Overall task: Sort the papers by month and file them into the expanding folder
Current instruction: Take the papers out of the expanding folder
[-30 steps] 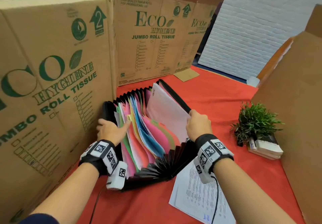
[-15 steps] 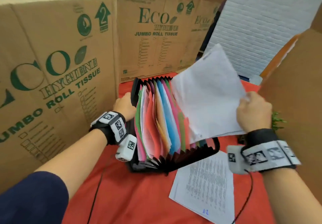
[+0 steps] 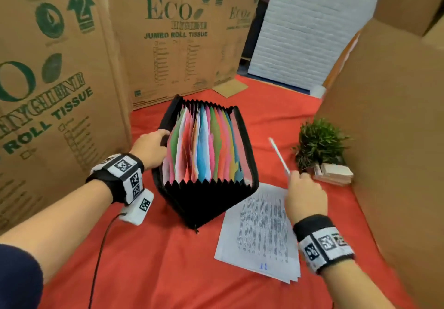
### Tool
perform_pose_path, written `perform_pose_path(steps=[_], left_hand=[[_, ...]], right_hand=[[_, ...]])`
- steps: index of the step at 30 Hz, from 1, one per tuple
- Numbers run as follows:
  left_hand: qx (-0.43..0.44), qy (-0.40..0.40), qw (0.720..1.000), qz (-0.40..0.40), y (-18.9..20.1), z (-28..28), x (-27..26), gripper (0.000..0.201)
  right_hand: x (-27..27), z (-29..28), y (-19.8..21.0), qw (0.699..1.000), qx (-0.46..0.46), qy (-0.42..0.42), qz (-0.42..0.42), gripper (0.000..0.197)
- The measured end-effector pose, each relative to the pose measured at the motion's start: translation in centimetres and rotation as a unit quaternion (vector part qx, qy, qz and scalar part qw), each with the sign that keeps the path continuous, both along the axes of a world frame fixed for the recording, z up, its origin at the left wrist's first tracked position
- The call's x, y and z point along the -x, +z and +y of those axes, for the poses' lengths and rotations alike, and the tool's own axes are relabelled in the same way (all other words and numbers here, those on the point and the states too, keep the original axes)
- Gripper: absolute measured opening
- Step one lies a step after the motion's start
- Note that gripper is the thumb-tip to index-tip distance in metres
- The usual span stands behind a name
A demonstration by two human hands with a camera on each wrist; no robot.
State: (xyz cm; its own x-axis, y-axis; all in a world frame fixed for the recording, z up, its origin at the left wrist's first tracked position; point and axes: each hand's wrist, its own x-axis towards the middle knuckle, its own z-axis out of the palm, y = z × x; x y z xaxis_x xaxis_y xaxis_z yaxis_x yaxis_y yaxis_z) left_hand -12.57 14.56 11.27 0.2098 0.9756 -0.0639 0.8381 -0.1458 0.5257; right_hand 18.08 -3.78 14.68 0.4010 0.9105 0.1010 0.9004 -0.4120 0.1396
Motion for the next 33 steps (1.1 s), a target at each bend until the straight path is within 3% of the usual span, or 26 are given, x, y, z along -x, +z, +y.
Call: perform_pose_path(steps=[3, 5, 8, 12, 17, 20, 23, 26, 29, 31, 33], left_hand=[[-0.004, 0.002, 1.0, 0.029, 0.1, 0.7, 0.2, 0.063], [0.002, 0.009, 0.999, 0.048, 0.1, 0.9, 0.4, 0.062], [0.013, 0.024, 0.998, 0.061, 0.3, 1.0, 0.7, 0.06], [0.018, 0.05, 0.995, 0.083, 0.5, 1.2, 2.1, 0.06], [0.04, 0.081, 0.993, 0.071, -1.0, 1.1, 4.6, 0.059], [0.048, 0.083, 0.994, 0.058, -1.7, 1.1, 5.4, 0.057], [0.048, 0.098, 0.993, 0.041, -2.1, 1.0, 6.1, 0.054], [0.064, 0.1, 0.993, 0.023, -2.1, 0.9, 6.6, 0.051], [0.073, 0.099, 0.992, 0.017, -2.0, 0.9, 6.6, 0.049], [0.076, 0.096, 0.992, 0.017, -1.8, 0.8, 6.5, 0.05], [0.072, 0.09, 0.993, 0.02, -1.6, 0.7, 6.3, 0.052]], right_hand=[[3.7, -0.4, -6.5, 0.996, 0.061, 0.052, 0.045, 0.03], [5.4, -1.0, -10.2, 0.982, 0.144, 0.031, 0.118, 0.04], [6.3, -1.3, -13.2, 0.97, 0.147, 0.018, 0.193, 0.043], [5.0, -1.2, -13.0, 0.97, 0.132, 0.012, 0.204, 0.033], [0.7, -1.2, -6.8, 0.99, 0.071, -0.002, 0.125, 0.024], [-2.7, -0.9, -2.4, 0.997, -0.039, 0.017, 0.062, 0.021], [-6.2, -0.2, -0.5, 0.979, -0.176, 0.087, 0.062, 0.016], [-9.0, -0.9, -2.0, 0.958, -0.187, 0.189, 0.108, 0.023], [-10.3, -2.9, -6.5, 0.955, -0.138, 0.221, 0.143, 0.026], [-10.7, -4.4, -10.2, 0.966, -0.129, 0.158, 0.158, 0.039], [-11.0, -5.7, -13.5, 0.971, -0.142, 0.041, 0.189, 0.056]])
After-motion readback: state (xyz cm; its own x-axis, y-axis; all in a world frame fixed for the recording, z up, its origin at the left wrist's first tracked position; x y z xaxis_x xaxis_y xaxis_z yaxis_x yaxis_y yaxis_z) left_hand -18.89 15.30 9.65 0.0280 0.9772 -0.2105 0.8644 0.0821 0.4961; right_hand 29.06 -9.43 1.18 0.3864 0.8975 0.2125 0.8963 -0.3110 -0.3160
